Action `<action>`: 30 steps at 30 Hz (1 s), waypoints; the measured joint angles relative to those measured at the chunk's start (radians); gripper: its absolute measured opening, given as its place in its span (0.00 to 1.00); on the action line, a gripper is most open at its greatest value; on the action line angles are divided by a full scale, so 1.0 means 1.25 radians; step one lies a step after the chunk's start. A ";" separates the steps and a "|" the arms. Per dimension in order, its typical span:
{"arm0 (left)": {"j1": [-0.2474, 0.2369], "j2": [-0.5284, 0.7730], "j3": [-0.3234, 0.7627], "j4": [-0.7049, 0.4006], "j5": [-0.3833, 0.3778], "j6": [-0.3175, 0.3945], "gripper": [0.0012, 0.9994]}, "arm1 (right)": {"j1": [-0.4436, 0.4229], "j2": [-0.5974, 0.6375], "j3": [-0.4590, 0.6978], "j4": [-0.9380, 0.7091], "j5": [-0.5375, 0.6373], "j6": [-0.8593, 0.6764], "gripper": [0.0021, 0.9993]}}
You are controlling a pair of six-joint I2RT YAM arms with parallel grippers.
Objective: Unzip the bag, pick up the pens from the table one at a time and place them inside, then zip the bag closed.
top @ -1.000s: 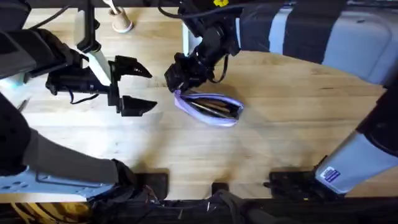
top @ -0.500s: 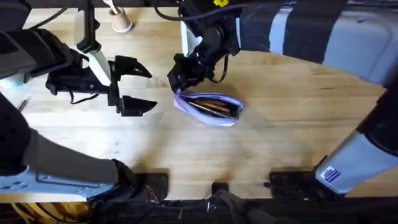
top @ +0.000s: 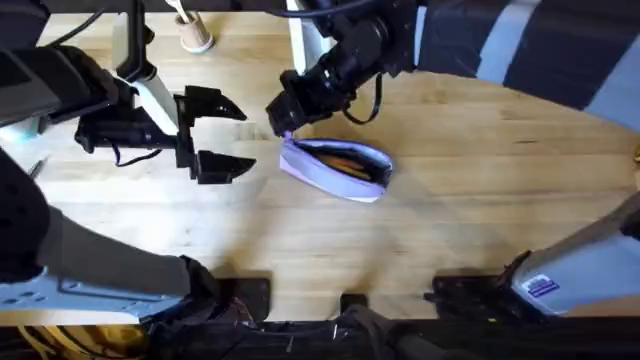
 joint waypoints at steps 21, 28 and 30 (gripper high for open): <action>-0.227 0.056 0.004 0.035 0.020 -0.044 0.99 | 0.000 -0.001 0.000 -0.002 0.024 -0.003 0.03; -0.232 0.082 0.004 0.037 0.028 -0.049 0.99 | 0.000 -0.001 0.000 -0.003 0.025 -0.003 0.03; -0.232 0.082 0.004 0.037 0.043 -0.049 0.99 | 0.000 -0.001 0.000 -0.006 0.030 -0.003 0.03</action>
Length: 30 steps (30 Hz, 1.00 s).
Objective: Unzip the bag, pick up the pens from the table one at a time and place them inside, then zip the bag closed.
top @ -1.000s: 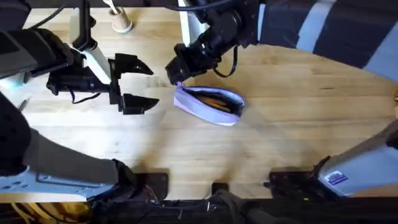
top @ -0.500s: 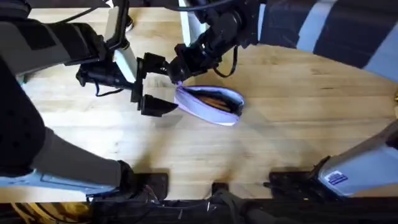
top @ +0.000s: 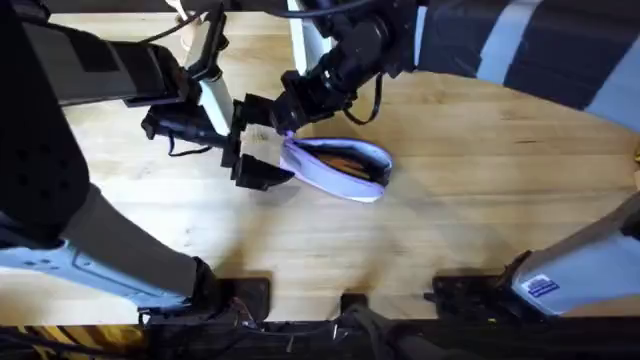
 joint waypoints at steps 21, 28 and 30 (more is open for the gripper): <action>-0.002 0.000 0.001 0.005 0.034 -0.006 0.04 | 0.002 -0.002 0.000 -0.030 0.042 0.000 0.03; -0.004 0.000 0.001 0.005 0.042 -0.006 0.04 | -0.048 -0.002 0.000 -0.103 0.034 0.001 0.03; -0.005 0.000 0.001 0.005 0.044 -0.006 0.04 | -0.074 -0.002 0.000 -0.131 0.026 0.001 0.03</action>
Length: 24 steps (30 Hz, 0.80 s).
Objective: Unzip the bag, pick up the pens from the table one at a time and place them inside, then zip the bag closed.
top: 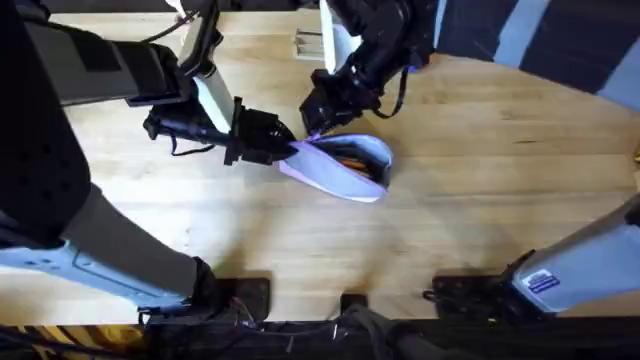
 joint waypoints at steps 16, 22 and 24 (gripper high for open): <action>-0.006 0.000 0.002 0.005 0.019 0.000 0.04 | -0.266 -0.042 0.000 -0.164 0.019 0.003 0.03; -0.006 0.000 0.002 0.006 0.014 0.000 0.04 | -0.307 -0.058 0.000 -0.188 0.100 0.005 0.03; -0.006 0.000 0.002 0.005 0.012 0.000 0.04 | -0.308 -0.058 0.000 -0.191 0.124 0.011 0.03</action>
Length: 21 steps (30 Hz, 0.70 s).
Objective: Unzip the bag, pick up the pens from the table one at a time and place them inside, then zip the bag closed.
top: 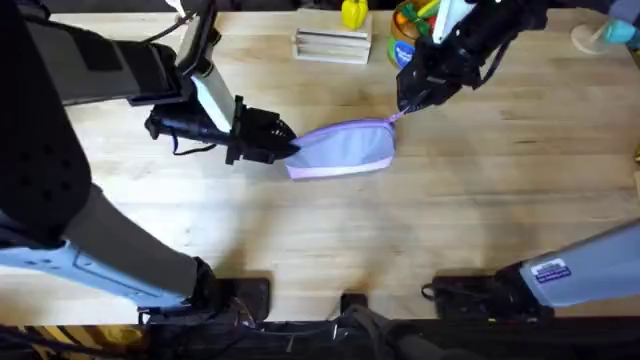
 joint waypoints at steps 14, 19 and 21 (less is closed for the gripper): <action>-0.002 0.000 0.000 -0.001 -0.002 0.000 0.04 | 0.002 0.000 -0.207 0.122 0.133 0.229 0.03; -0.002 0.000 0.000 -0.002 -0.006 0.000 0.04 | 0.000 0.000 -0.280 0.171 0.137 0.292 0.03; -0.002 0.000 0.000 0.000 -0.007 0.000 0.04 | -0.002 -0.001 -0.282 0.176 0.141 0.302 0.03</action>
